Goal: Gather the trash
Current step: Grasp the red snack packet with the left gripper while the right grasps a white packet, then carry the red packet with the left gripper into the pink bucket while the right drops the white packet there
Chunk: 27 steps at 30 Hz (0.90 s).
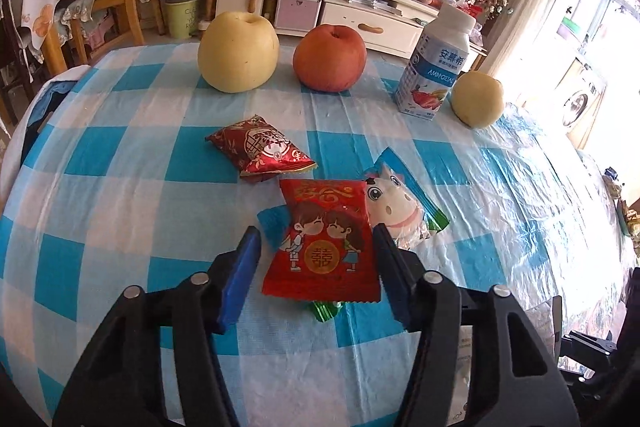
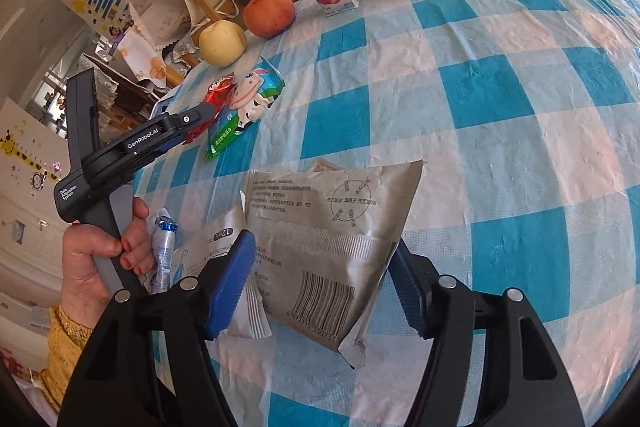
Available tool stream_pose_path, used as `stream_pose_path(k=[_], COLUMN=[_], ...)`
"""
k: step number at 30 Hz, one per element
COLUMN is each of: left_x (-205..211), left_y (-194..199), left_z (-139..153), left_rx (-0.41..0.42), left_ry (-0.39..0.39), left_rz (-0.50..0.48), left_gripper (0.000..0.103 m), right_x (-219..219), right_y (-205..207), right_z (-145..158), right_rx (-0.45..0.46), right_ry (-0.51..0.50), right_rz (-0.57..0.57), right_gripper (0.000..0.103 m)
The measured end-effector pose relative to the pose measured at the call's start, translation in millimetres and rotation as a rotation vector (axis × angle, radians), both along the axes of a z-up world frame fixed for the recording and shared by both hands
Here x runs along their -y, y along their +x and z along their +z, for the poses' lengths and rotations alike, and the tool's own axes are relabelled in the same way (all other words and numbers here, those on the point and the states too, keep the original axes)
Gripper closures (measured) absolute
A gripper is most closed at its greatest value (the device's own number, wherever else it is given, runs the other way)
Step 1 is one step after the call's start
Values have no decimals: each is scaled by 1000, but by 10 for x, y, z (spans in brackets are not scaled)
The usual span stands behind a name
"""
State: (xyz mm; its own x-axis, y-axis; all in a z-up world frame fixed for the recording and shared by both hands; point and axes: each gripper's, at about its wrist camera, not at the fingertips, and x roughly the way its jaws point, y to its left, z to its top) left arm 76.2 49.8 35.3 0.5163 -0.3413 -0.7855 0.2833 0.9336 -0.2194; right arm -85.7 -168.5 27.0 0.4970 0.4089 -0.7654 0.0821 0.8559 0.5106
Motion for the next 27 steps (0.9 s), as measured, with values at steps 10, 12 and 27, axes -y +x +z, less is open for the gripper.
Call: stream_pose_path(k=[10,12,27], left_x=[-4,-11,-249], left_y=[-58,-76,-186], left_z=[-13,-13,100], left_rx=[1,-2,23], left_ry=[-35,-51,-151], left_rz=[0,1,59], left_gripper=[56,56,59], right_x=[123,61,-526], right_y=[-24,6,176], right_z=[168,163,388], right_rx=[115,125,234], right_ry=[210,242,-40], right_rz=[-18,1,119], right_gripper=[59,60,89])
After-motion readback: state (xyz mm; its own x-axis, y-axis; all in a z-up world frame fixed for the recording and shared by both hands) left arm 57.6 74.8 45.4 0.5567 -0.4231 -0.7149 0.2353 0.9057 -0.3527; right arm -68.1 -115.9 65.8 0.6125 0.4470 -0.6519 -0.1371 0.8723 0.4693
